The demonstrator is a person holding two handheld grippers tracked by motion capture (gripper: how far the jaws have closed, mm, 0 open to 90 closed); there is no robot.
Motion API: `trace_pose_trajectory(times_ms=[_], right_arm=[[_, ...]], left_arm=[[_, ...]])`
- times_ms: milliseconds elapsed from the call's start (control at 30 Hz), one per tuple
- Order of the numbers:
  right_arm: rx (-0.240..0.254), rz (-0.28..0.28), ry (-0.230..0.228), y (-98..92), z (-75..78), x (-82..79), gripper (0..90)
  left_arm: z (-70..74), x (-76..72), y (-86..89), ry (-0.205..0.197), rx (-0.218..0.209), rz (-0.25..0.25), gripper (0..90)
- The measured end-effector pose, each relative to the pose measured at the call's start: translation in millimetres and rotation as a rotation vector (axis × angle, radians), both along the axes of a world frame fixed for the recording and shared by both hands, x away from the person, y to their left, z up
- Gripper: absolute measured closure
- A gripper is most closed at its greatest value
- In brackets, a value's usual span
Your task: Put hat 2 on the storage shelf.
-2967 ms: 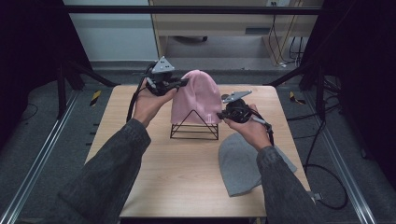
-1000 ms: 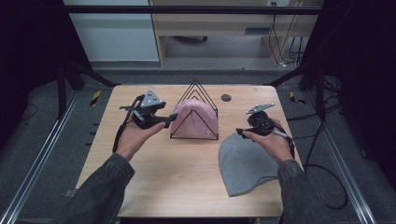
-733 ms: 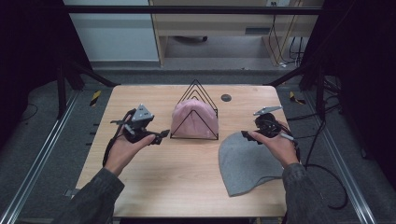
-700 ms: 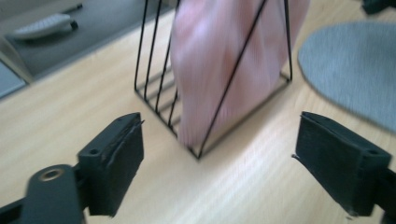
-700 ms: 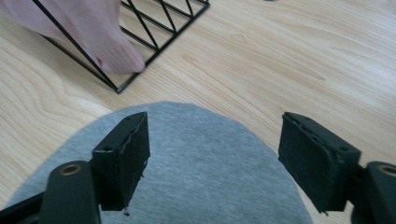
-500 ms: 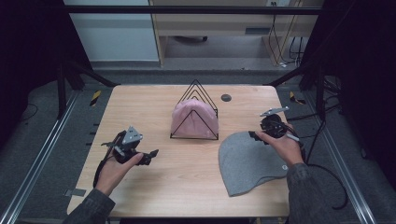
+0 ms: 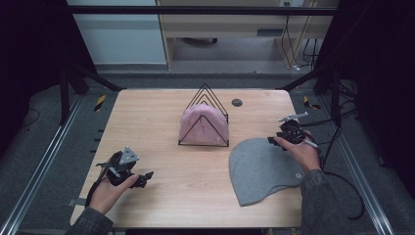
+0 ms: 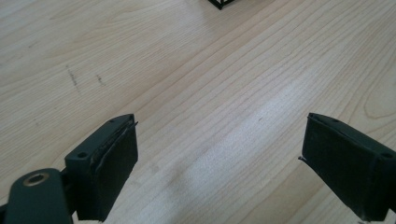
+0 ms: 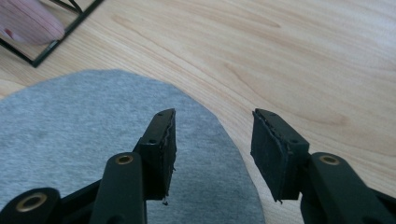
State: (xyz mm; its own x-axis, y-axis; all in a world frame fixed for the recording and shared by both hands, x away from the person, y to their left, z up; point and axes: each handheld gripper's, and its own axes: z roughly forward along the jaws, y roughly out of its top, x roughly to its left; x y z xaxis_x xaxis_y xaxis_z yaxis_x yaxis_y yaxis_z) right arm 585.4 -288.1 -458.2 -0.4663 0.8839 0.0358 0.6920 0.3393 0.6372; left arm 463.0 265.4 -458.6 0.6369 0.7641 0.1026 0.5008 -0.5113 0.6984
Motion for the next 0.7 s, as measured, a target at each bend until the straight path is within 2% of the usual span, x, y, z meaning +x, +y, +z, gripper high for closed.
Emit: trace_pose_trajectory(times_ms=[167, 333, 467, 600, 700], right_arm=[[0.005, -0.012, 0.034, -2.3, -13.4, 3.1, 46.0], [-0.006, -0.014, 0.048, 1.9, -21.0, 8.2, 42.9], [-0.008, -0.002, 0.063, 5.2, -23.4, 9.2, 43.1], [-0.032, 0.015, 0.077, 9.0, -25.7, 8.8, 43.7], [-0.038, 0.02, 0.071, 11.1, -25.8, 7.9, 48.3]], left_arm=[[-2.3, 1.4, 2.8, 0.008, 0.0, 0.018, 10.2], [-3.1, 1.8, 1.6, 0.01, 0.003, 0.014, 10.5], [-3.0, 2.0, 2.5, 0.009, 0.0, 0.016, 10.7], [-2.5, 1.6, 2.4, 0.006, 0.002, 0.016, 10.9], [-2.4, 1.5, 1.8, 0.007, 0.007, 0.013, 11.0]])
